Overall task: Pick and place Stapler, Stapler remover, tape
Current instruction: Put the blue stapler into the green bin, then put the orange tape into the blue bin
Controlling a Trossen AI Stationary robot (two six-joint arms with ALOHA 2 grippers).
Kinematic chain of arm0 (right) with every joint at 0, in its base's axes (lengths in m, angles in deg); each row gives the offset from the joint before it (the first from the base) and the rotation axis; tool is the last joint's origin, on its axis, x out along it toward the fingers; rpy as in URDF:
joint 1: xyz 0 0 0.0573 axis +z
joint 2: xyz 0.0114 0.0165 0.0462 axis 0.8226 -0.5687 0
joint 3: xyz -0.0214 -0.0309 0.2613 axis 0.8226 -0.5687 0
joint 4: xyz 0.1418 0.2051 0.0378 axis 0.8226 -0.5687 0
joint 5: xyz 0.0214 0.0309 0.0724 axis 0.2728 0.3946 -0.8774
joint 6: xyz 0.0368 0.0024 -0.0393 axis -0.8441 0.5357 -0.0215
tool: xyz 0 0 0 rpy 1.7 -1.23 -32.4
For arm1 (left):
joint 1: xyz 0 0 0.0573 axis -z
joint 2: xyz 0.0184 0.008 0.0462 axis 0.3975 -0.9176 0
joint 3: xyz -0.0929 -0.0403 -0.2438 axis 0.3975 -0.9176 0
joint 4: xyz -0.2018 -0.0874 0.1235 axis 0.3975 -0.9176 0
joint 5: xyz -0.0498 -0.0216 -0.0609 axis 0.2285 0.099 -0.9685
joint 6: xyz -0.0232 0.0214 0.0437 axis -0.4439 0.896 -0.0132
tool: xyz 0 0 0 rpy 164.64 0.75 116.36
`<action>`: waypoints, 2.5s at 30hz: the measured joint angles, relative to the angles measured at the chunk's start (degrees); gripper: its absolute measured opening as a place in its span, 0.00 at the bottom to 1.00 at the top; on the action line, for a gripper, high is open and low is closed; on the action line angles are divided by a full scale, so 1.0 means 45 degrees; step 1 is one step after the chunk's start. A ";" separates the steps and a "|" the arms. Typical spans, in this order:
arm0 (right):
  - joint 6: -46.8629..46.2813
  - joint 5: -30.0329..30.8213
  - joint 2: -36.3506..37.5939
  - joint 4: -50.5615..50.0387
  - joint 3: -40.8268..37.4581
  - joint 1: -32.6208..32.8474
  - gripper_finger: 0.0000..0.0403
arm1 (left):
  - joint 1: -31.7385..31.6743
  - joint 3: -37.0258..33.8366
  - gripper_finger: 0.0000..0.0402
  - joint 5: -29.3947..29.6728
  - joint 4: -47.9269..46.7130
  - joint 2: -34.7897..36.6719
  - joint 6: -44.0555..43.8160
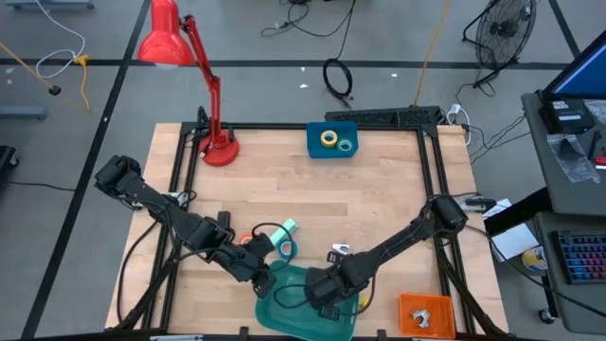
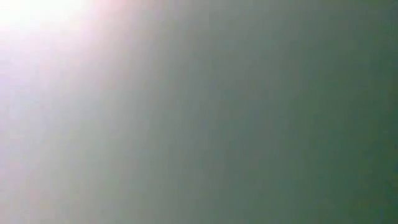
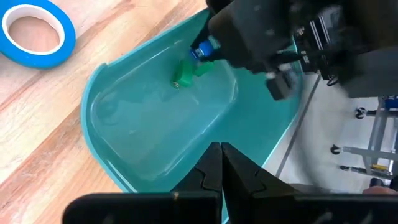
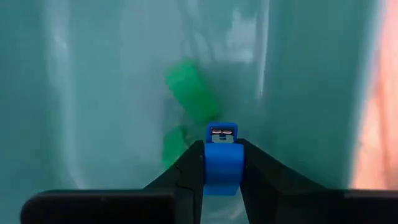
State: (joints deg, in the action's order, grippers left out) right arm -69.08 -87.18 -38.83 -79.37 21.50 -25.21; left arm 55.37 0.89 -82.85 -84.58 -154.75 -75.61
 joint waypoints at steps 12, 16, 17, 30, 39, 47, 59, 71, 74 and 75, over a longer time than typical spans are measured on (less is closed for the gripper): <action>-0.0005 -0.0045 -0.0320 -0.0254 -0.0030 0.0284 0.16 | 0.0173 0.0000 0.00 0.0224 -0.0009 0.0000 0.0033; -0.0072 -0.0068 -0.0320 -0.0907 -0.0030 0.0199 0.17 | 0.0197 0.0000 0.00 0.0317 -0.0012 0.0000 0.0033; -0.0099 -0.0062 -0.0320 -0.1019 -0.0030 0.0194 0.18 | 0.0205 0.0000 0.00 0.0330 -0.0012 0.0000 0.0033; -0.0135 -0.0097 -0.0320 -0.1101 -0.0030 0.0178 0.20 | 0.0340 0.0000 0.00 0.0428 0.0041 0.0000 0.0212; -0.0150 -0.0111 -0.0315 -0.1125 -0.0021 0.0150 0.28 | 0.0364 0.0000 0.00 0.0423 0.0042 0.0000 0.0324; -0.0267 -0.0121 -0.0305 -0.1115 -0.0020 0.0083 0.33 | 0.0364 0.0000 0.00 0.0428 0.0039 0.0000 0.0387; -0.0248 0.0539 0.1575 -0.0166 -0.0020 -0.0692 0.33 | 0.0085 0.0000 0.00 0.0682 0.0080 0.0000 0.0756; -0.0719 0.2938 0.4397 0.1750 -0.0020 -0.1598 0.33 | -0.1395 -0.0005 0.00 0.0438 -0.0056 0.0212 0.2459; -0.0676 0.3299 0.4928 0.2032 -0.0020 -0.1747 0.33 | -0.2019 -0.0036 0.00 0.0337 -0.0622 0.0522 0.3292; -0.0665 0.3333 0.5045 0.2038 -0.0020 -0.1830 0.33 | -0.2319 -0.0026 0.00 0.0225 -0.0644 0.0637 0.3558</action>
State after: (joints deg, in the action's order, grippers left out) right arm -72.08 -72.19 -16.13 -70.20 21.41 -33.44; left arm 44.93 0.77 -81.84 -87.47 -151.88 -59.60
